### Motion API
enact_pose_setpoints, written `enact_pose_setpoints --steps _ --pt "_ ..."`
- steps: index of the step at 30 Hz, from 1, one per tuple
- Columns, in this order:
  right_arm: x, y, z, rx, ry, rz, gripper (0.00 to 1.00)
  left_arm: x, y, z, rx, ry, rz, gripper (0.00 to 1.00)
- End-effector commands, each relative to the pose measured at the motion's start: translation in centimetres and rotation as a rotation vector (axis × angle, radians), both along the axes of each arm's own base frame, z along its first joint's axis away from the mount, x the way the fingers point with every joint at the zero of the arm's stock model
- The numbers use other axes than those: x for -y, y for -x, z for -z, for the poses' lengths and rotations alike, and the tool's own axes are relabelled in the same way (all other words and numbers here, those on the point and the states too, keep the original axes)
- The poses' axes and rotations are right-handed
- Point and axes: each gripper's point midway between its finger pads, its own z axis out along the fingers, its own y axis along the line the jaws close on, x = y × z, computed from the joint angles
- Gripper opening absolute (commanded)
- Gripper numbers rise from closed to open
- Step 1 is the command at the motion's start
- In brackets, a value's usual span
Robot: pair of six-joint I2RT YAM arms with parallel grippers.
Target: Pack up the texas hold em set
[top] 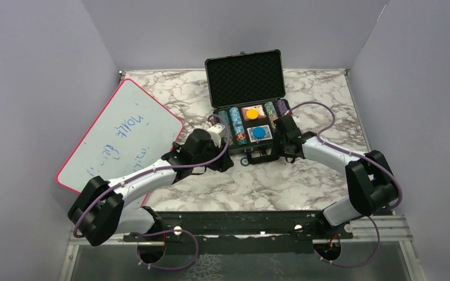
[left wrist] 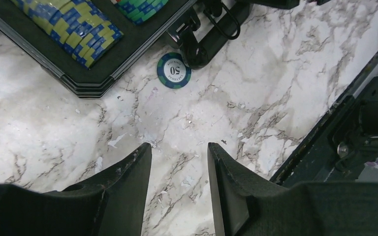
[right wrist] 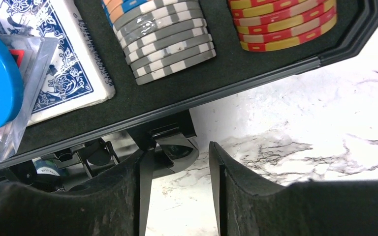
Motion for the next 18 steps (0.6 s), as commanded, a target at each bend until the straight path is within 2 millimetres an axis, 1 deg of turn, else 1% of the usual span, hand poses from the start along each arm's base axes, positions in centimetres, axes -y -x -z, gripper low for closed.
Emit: enact_pose_setpoints --steps 1,4,6,10,13,14,16,18 --pt "0.7 -1.8 -3.0 0.107 -0.044 0.073 0.5 1.7 -1.1 0.6 0.028 -0.014 -0.024 0.48" --pt "0.5 -0.6 -4.4 0.104 -0.082 0.06 0.54 2.3 -1.7 1.5 0.018 -0.044 -0.041 0.48" --pt "0.3 0.1 -5.0 0.102 -0.105 0.037 0.56 2.3 -2.4 1.6 0.024 -0.051 -0.078 0.48" --pt "-0.5 1.7 -5.8 0.081 -0.168 0.003 0.56 1.8 -3.5 0.7 0.063 -0.048 -0.142 0.49" --pt "-1.6 2.6 -6.3 0.075 -0.2 -0.024 0.56 1.1 -4.0 -0.9 0.109 -0.031 -0.184 0.49" --pt "-2.3 2.9 -6.6 0.077 -0.205 -0.042 0.57 0.7 -4.2 -1.5 0.13 -0.027 -0.205 0.49" --pt "-3.5 3.4 -6.8 0.078 -0.205 -0.071 0.57 -0.3 -4.7 -3.3 0.18 -0.014 -0.259 0.5" --pt "-5.1 3.8 -6.8 0.078 -0.187 -0.106 0.57 -1.7 -5.2 -6.0 0.25 0.011 -0.331 0.52"
